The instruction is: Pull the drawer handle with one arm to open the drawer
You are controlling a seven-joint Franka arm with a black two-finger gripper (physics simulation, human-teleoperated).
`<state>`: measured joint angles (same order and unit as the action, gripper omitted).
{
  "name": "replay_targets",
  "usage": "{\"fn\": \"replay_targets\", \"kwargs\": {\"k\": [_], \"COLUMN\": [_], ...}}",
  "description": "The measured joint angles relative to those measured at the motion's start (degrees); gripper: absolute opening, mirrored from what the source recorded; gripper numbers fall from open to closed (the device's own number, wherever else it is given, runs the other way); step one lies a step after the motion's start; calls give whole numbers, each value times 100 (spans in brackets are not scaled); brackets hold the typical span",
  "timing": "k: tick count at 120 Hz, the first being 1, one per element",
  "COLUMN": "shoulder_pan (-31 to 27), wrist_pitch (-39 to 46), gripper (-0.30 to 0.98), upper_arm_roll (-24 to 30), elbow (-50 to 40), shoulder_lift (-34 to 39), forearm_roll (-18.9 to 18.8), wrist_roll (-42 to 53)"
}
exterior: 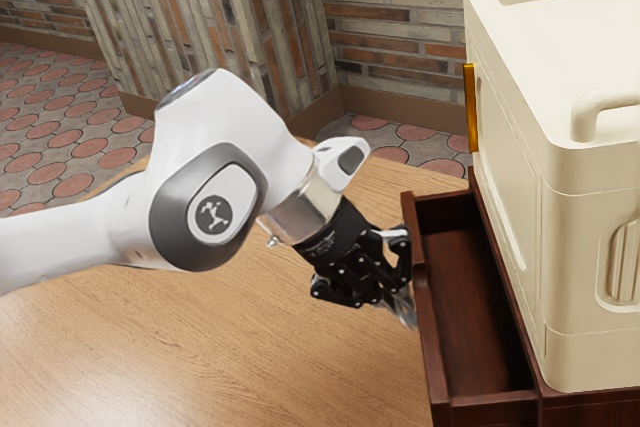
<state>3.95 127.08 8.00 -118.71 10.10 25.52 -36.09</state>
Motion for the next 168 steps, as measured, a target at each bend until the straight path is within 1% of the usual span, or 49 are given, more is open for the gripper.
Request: {"fn": "replay_targets", "kwargs": {"k": [37,75,100,168], "shoulder_pan": [62,-44,-138,-147], "wrist_pitch": [-83,-139,-255,-538], "gripper": [-2,-2,-3,-2], "upper_arm_roll": [-237,-241,-248,-491], "elbow": [-199,-510,-551,-638], "shoulder_lift": [196,523,722,841], "forearm_roll": [-156,-184,-259,-498], "wrist_roll": [-9,-21,-4,8]}}
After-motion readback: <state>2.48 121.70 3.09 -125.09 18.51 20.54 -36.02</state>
